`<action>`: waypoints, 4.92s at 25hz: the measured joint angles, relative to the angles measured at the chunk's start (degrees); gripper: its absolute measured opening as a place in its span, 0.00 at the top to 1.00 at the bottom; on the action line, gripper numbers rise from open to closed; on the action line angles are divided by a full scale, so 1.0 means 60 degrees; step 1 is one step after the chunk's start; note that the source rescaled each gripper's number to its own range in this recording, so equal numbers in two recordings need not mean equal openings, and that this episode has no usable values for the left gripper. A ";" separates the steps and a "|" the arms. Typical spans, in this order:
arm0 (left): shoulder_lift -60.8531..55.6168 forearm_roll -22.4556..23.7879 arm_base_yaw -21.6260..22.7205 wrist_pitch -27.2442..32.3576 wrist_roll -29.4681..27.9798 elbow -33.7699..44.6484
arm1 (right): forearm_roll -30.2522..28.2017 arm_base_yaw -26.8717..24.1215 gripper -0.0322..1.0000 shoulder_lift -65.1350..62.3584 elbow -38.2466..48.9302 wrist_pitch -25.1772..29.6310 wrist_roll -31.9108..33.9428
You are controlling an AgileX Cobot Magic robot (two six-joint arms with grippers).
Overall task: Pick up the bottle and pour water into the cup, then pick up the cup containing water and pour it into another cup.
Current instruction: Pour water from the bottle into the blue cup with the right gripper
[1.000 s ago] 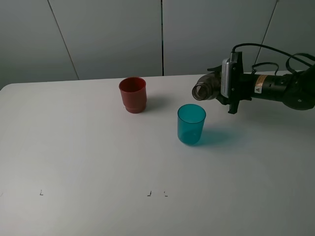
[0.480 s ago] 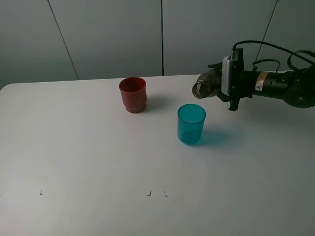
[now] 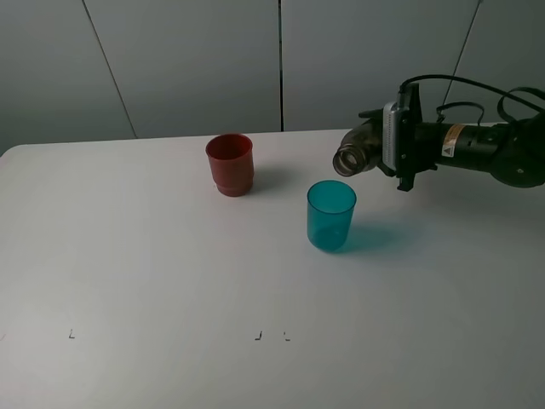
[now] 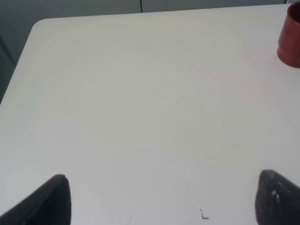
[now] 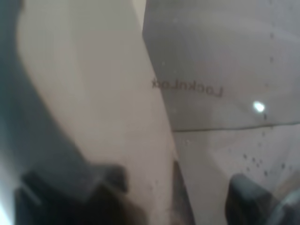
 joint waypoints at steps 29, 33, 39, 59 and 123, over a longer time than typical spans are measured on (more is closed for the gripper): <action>0.0000 0.0000 0.0000 0.0000 -0.0065 0.0000 | 0.0409 0.0182 0.95 -0.0015 0.0000 -0.0025 -0.1520; 0.0000 0.0000 0.0000 0.0000 -0.0065 0.0000 | 0.0548 0.0186 0.95 -0.0015 0.0000 -0.0025 -0.1789; 0.0000 0.0000 0.0000 0.0000 -0.0065 0.0000 | 0.0583 0.0186 0.95 -0.0015 0.0000 -0.0025 -0.1971; 0.0000 0.0000 0.0000 0.0000 -0.0065 0.0000 | 0.0691 0.0186 0.95 -0.0015 0.0000 -0.0089 -0.2389; 0.0000 0.0000 0.0000 0.0000 -0.0065 0.0000 | 0.0766 0.0186 0.95 -0.0414 0.0000 -0.0237 -0.3781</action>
